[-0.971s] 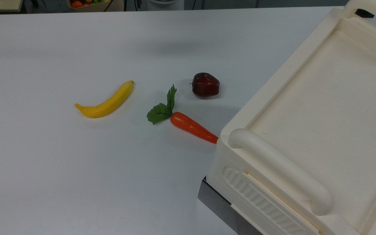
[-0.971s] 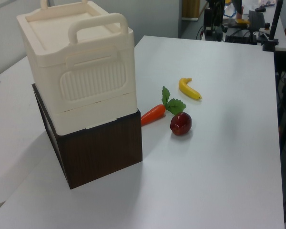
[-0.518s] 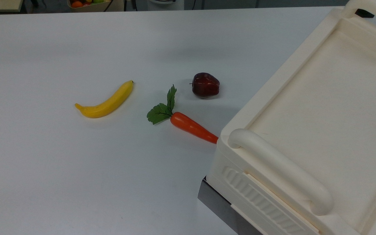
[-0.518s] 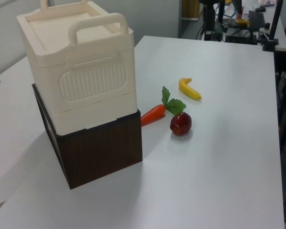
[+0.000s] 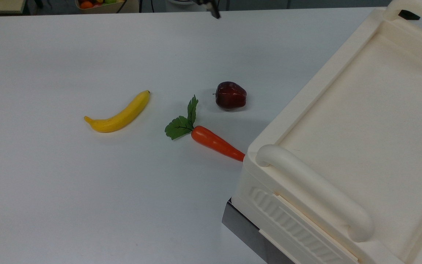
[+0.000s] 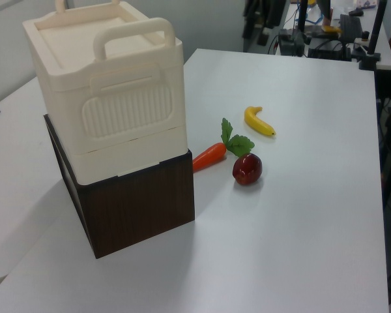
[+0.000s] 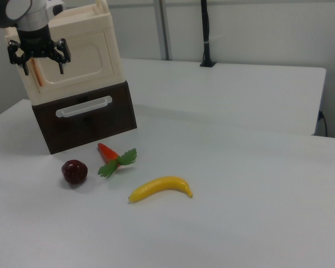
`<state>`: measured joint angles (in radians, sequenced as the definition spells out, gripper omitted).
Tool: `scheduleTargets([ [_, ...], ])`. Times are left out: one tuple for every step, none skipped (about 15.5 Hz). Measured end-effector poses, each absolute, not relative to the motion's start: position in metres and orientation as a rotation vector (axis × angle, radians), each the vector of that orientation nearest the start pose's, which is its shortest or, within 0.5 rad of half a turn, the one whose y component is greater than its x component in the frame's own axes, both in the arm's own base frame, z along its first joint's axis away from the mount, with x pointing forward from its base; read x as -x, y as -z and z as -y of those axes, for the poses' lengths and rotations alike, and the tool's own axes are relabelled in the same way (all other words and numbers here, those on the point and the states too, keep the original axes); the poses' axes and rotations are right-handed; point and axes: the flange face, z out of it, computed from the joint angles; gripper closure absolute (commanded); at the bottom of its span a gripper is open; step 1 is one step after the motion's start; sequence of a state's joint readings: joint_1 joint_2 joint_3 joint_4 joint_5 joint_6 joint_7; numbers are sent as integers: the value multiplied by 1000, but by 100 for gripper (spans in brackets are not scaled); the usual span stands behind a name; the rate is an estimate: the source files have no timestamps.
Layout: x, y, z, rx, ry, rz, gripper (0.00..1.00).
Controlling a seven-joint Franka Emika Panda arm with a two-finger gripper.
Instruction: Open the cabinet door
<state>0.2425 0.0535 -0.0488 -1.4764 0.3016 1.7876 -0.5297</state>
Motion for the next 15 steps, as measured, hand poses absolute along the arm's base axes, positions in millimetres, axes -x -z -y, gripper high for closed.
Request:
scheduleTargets([
  [-578, -662, -154, 2674, 464, 999, 0],
  [-582, -658, -169, 2661, 490, 1023, 0],
  [-585, -653, -185, 2647, 522, 1047, 0],
  [-590, -647, -198, 2634, 555, 1069, 0],
  [-595, -641, -210, 2622, 596, 1089, 0],
  [-600, -636, -220, 2610, 638, 1110, 0],
  [-606, -630, -230, 2600, 680, 1121, 0],
  [-610, -624, -239, 2592, 721, 1126, 0],
  [-615, -620, -248, 2582, 768, 1128, 4],
  [-618, -616, -258, 2572, 806, 1132, 8],
  [-620, -611, -267, 2562, 833, 1138, 9],
  [-621, -608, -273, 2556, 846, 1144, 13],
  [-622, -605, -279, 2550, 860, 1149, 19],
  [-623, -602, -283, 2545, 871, 1153, 30],
  [-623, -601, -286, 2541, 877, 1159, 39],
])
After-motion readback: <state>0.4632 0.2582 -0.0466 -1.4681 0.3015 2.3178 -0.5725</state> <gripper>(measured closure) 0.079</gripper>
